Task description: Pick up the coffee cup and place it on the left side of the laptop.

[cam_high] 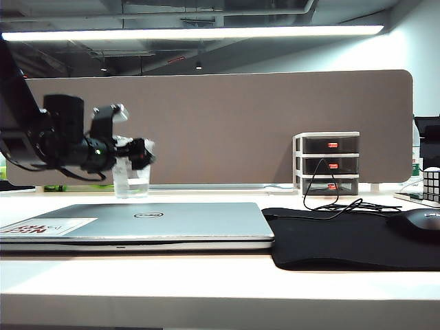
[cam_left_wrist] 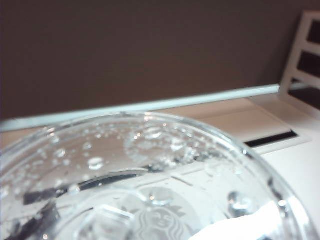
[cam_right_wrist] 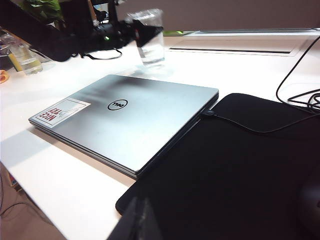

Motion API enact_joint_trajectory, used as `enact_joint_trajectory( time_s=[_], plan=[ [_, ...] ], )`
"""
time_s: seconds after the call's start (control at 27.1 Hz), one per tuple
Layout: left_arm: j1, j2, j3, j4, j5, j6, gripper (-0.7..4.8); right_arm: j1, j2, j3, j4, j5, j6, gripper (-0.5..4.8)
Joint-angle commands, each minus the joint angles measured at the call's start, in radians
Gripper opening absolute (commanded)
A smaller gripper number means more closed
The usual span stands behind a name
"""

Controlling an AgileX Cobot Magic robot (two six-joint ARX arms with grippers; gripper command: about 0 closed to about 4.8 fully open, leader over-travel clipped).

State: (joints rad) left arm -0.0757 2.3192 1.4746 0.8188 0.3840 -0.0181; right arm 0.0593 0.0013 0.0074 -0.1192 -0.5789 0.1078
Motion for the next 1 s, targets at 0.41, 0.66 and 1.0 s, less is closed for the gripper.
enact_joint_trajectory(
  time_s=[0.41, 0.66, 1.0],
  plan=[
    [0.114, -0.311, -0.496, 0.311, 0.000, 0.018, 3.95, 0.000, -0.002, -0.005, 0.011, -0.001, -0.007, -0.01],
    [0.190, -0.466, -0.732, 0.352, -0.006, 0.037, 3.95, 0.000, -0.002, -0.005, 0.011, -0.001, -0.007, -0.01],
    [0.334, -0.692, -1.030, 0.358, -0.003, 0.044, 3.95, 0.000, -0.002, -0.005, 0.011, -0.004, -0.007, -0.01]
  ],
)
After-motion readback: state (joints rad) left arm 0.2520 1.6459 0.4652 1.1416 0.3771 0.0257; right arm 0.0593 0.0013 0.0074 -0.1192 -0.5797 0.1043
